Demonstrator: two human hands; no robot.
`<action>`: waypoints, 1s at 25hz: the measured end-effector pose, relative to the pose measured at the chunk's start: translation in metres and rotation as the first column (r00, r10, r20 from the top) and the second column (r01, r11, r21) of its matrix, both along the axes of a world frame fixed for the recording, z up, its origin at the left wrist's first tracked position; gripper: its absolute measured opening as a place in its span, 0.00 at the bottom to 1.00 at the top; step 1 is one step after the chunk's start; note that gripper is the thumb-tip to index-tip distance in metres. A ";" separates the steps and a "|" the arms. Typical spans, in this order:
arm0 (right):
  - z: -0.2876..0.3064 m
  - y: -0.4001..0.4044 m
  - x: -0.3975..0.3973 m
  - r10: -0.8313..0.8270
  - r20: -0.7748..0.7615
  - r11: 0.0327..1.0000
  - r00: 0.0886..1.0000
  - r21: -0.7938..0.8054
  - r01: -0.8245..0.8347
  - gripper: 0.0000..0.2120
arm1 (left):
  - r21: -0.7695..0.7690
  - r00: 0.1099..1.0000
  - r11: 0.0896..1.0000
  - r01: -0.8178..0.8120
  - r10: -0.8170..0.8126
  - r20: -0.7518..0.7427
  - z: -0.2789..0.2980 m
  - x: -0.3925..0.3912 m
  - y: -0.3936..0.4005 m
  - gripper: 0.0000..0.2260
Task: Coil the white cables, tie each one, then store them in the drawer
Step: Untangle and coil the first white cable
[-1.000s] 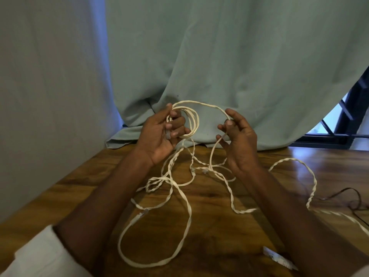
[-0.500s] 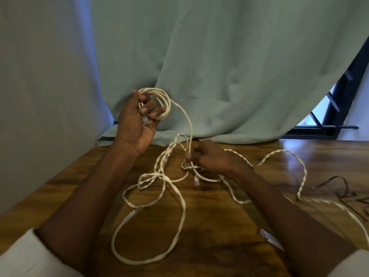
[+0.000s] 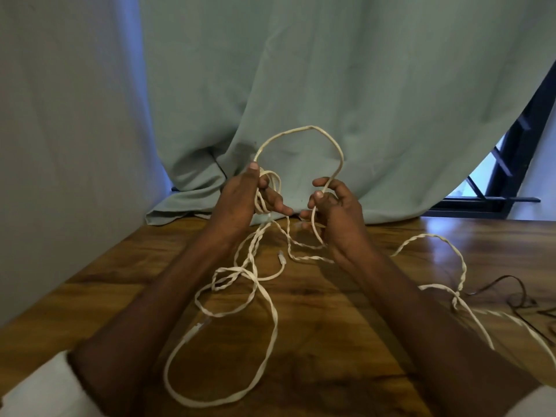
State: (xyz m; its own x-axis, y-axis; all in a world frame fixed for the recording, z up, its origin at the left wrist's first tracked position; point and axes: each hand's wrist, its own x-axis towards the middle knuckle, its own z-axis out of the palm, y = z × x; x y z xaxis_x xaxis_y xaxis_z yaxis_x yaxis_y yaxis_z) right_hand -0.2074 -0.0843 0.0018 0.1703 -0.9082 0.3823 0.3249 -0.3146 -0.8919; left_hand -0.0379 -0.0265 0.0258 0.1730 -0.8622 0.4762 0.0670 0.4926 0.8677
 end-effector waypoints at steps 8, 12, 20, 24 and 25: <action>-0.004 0.000 -0.007 -0.697 -0.602 0.708 0.390 -0.665 0.239 0.16 | -0.259 0.640 0.947 0.191 -0.320 -0.699 0.022 0.054 0.002 0.17; -0.004 0.013 0.001 -0.692 -0.498 0.588 0.522 -0.809 0.008 0.23 | -0.284 0.453 0.957 0.057 -0.279 -0.847 0.014 0.093 -0.007 0.21; 0.008 0.050 0.021 -0.136 -0.513 0.616 0.847 -0.714 -0.333 0.14 | -0.161 0.936 0.938 -0.308 0.329 0.122 0.004 0.041 -0.004 0.22; 0.025 0.052 0.014 0.288 -0.205 0.873 0.935 -0.344 -0.344 0.17 | -0.208 0.848 0.962 -0.178 0.258 0.464 -0.004 0.020 0.005 0.24; 0.028 0.046 0.011 0.369 -0.072 0.903 0.927 -0.209 -0.376 0.17 | -0.174 0.871 0.975 -0.139 0.204 0.448 -0.002 0.017 0.007 0.24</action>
State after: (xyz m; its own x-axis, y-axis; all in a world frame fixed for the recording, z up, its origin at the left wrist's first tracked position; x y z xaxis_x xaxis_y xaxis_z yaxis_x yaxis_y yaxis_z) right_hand -0.1959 -0.0379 0.0301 0.4945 -0.6729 0.5501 0.4295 -0.3610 -0.8278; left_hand -0.0213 -0.0190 0.0239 0.0453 -0.7630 0.6449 -0.4197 0.5713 0.7054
